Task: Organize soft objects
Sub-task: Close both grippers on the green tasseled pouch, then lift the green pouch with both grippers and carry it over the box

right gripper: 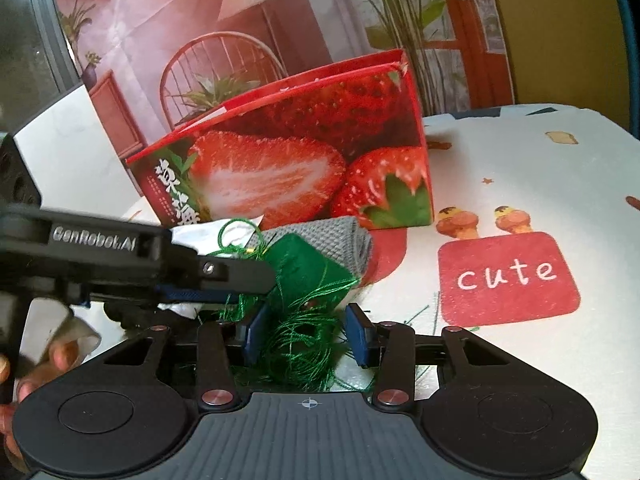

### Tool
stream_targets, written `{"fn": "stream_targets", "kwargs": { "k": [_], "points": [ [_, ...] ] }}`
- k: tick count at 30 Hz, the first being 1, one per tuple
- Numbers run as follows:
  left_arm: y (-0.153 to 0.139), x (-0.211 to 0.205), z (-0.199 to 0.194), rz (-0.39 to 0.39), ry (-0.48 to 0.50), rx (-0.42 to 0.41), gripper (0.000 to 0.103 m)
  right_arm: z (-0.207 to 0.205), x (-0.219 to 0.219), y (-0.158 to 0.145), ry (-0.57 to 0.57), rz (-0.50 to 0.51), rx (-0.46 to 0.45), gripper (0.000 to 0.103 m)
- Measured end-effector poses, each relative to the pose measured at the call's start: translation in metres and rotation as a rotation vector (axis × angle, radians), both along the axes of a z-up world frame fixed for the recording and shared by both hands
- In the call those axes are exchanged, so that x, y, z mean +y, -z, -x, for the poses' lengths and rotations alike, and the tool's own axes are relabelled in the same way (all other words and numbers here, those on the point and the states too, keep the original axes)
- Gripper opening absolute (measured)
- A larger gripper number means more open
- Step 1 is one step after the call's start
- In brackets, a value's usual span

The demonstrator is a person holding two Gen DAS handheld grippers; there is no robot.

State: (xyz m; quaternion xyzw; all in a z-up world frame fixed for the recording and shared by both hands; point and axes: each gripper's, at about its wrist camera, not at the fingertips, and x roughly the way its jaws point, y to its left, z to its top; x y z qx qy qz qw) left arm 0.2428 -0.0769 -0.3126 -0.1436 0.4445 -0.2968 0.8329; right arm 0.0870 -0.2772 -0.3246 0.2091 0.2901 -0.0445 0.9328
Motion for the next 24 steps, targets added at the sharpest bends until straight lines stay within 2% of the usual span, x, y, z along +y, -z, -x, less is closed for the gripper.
{"fn": "stream_targets", "kwargs": {
  "k": [2,4,11,15,19,24],
  "points": [
    [0.001,-0.001,-0.001,-0.001,0.012,-0.008,0.042,-0.001,0.001,0.001,-0.001,0.011,-0.004,0.041],
    [0.004,-0.001,-0.006,0.013,0.028,0.013,0.051,-0.003,0.001,0.001,-0.003,0.017,-0.008,0.041],
    [0.009,0.005,-0.014,0.068,0.006,0.048,0.051,-0.015,0.005,0.001,-0.059,0.076,-0.027,0.042],
    [0.009,0.001,-0.014,0.064,0.022,0.04,0.05,-0.026,-0.002,0.005,-0.065,0.02,0.016,0.053],
    [0.008,-0.006,-0.012,0.046,0.035,0.022,0.045,-0.029,-0.006,0.004,-0.045,0.011,0.012,0.053],
    [-0.003,-0.005,-0.004,0.047,0.036,-0.021,0.044,-0.026,-0.003,-0.002,-0.043,0.05,-0.016,0.045]
  ]
}}
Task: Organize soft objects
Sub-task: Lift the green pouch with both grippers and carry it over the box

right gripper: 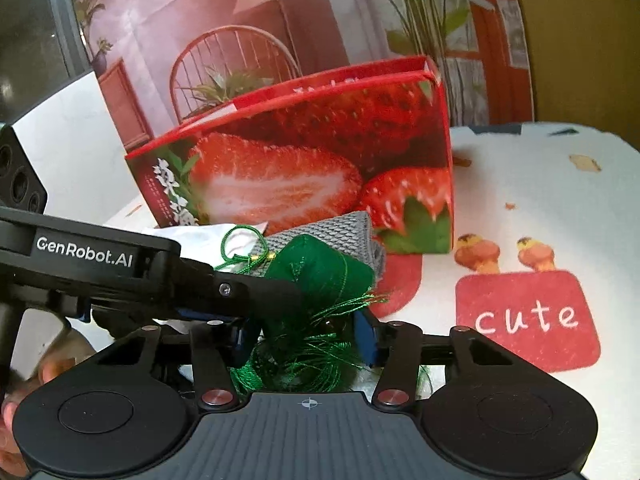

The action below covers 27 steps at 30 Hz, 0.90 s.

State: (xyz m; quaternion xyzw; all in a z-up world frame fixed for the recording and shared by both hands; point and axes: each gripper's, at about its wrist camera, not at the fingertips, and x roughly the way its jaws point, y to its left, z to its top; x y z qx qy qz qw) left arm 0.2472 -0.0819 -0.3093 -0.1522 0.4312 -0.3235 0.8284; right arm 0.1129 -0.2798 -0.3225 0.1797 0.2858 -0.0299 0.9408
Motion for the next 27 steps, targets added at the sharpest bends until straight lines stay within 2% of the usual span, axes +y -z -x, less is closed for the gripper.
{"fn": "stream_targets", "kwargs": {
  "k": [7,14,19,23,27],
  "points": [
    [-0.035,0.002,0.015,0.034,0.002,-0.097,0.044,0.012,0.007,-0.027,0.0,0.069,-0.076,0.044],
    [-0.086,0.016,0.018,0.102,-0.05,-0.209,0.044,0.007,0.01,-0.081,-0.06,0.166,-0.184,0.045],
    [-0.133,0.027,0.004,0.126,-0.083,-0.297,0.044,-0.019,0.003,-0.13,-0.111,0.187,-0.254,0.045],
    [-0.179,0.031,-0.01,0.124,-0.09,-0.391,0.044,-0.047,0.002,-0.178,-0.161,0.253,-0.316,0.045],
    [-0.203,0.032,-0.029,0.133,-0.101,-0.43,0.045,-0.074,0.001,-0.214,-0.188,0.314,-0.375,0.045]
  ]
}}
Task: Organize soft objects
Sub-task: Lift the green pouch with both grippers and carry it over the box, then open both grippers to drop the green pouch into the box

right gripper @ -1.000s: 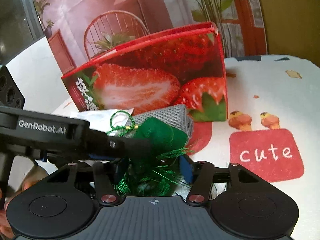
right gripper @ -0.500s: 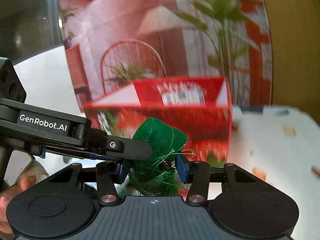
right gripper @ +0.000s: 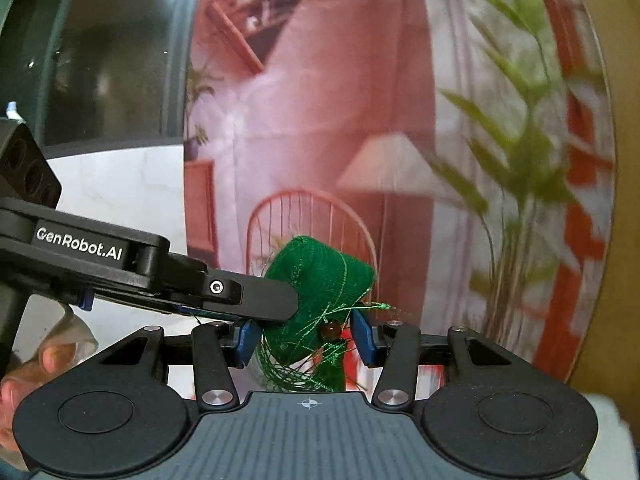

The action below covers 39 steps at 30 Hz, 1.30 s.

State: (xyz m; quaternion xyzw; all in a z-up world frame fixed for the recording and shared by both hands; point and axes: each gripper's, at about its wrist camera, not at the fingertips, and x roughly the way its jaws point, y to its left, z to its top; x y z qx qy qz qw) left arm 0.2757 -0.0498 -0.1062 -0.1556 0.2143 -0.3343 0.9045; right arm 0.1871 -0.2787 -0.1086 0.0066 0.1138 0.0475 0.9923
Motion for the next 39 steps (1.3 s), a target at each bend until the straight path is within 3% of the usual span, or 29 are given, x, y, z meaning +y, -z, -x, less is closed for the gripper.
{"fn": "stream_targets", "kwargs": {
  "k": [4,8,25,33,39],
  "points": [
    [-0.01,-0.005,-0.015,-0.019,0.001,-0.03,0.045,-0.022,-0.004,-0.019,-0.003,0.032,-0.033,0.045],
    [-0.003,-0.012,-0.028,-0.033,0.01,-0.01,0.045,-0.034,-0.011,-0.017,0.005,0.043,-0.023,0.045],
    [0.063,-0.053,-0.079,-0.077,0.045,0.184,0.045,-0.051,-0.062,0.059,0.046,-0.006,0.143,0.045],
    [0.081,-0.074,-0.096,-0.128,0.042,0.21,0.045,-0.061,-0.09,0.089,0.103,-0.056,0.215,0.045],
    [0.081,-0.073,-0.097,-0.193,-0.011,0.179,0.045,-0.061,-0.107,0.1,0.185,-0.081,0.232,0.045]
  ]
}}
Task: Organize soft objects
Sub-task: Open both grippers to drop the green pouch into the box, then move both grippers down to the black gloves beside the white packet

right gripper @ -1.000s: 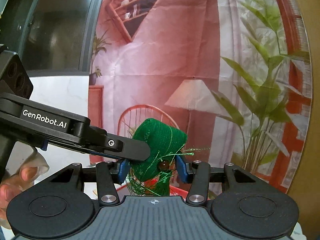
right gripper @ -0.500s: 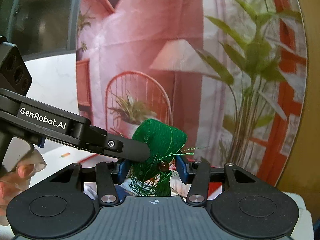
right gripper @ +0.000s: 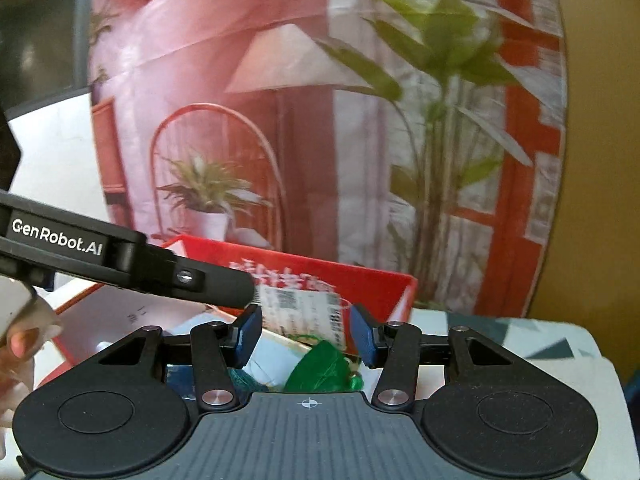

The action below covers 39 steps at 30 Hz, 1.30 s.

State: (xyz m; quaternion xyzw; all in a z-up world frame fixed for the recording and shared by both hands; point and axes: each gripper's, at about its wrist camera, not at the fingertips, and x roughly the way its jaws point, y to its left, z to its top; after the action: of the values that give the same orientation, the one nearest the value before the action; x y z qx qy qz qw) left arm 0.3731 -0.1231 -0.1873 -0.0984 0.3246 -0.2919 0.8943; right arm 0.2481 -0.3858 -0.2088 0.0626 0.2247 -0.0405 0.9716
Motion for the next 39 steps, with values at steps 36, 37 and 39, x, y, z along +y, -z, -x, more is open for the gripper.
{"fn": "stream_targets", "kwargs": {
  "k": [36,37,39],
  "points": [
    [0.072,0.152,0.188,-0.126,-0.203,0.04,0.051,0.134,0.153,0.051,-0.105,-0.116,0.045,0.045],
    [0.075,0.151,0.189,-0.13,-0.207,0.038,0.051,0.138,0.156,0.057,-0.098,-0.123,0.062,0.045],
    [0.08,0.152,0.193,-0.131,-0.209,0.039,0.054,0.143,0.161,0.067,-0.088,-0.129,0.092,0.048]
  ]
}}
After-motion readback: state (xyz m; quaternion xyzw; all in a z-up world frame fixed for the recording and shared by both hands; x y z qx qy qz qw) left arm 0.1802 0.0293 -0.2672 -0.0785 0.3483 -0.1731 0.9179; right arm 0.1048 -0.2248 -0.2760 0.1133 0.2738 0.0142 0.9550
